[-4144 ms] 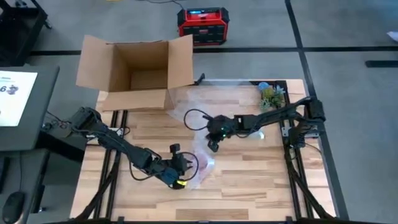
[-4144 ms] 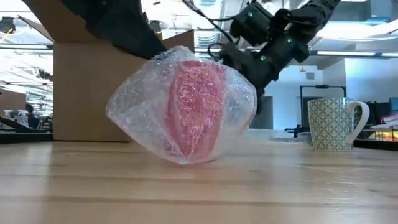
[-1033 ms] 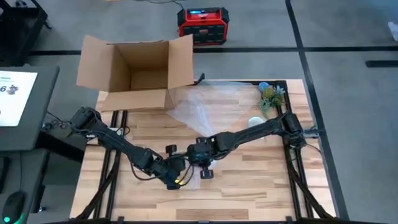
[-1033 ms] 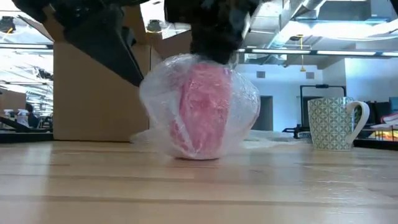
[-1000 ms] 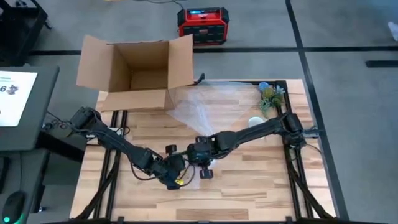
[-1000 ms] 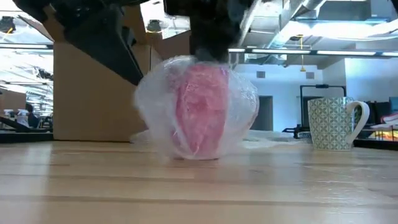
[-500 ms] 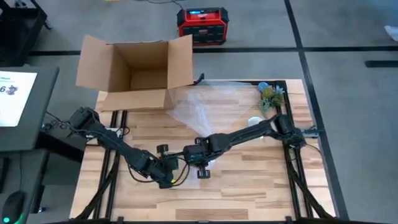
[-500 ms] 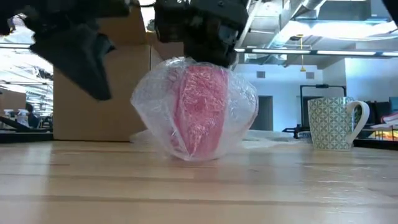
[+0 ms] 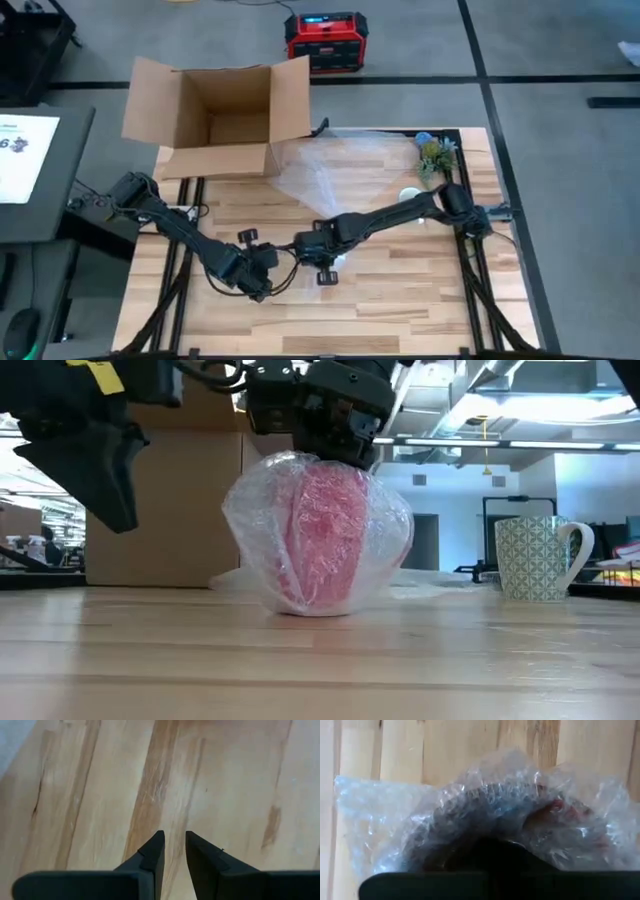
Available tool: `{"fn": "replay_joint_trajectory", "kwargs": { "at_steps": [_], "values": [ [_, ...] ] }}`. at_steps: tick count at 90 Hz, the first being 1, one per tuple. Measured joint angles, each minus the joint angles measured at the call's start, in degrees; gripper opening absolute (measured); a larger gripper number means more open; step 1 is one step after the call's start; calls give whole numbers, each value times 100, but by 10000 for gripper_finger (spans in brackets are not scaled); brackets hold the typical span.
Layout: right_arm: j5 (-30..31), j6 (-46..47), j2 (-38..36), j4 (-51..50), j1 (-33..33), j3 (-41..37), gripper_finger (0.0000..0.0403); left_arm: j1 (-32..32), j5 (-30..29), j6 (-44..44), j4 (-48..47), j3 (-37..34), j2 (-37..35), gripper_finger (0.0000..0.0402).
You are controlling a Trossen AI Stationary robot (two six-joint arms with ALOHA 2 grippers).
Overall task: Wrap mug
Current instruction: Wrap the red mug with bubble wrap
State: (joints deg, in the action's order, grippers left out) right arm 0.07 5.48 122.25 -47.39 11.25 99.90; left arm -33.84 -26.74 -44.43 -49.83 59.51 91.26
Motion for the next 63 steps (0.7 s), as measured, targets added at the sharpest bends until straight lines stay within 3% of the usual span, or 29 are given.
{"fn": "replay_joint_trajectory", "kwargs": {
  "at_steps": [21, 40, 49, 63],
  "values": [
    [36, -93, -789, -32, 69, 24, 0, -31, 2, -41, 33, 0, 0, 56],
    [6, -129, -915, 10, 109, 12, 0, -33, 2, -41, 52, 0, 2, 56],
    [62, -138, -686, 111, 66, 9, 0, -33, 2, -41, 60, 0, 2, 56],
    [617, 34, -78, 181, -14, -4, 0, -33, 2, -28, 149, 0, 7, 56]
  ]
}}
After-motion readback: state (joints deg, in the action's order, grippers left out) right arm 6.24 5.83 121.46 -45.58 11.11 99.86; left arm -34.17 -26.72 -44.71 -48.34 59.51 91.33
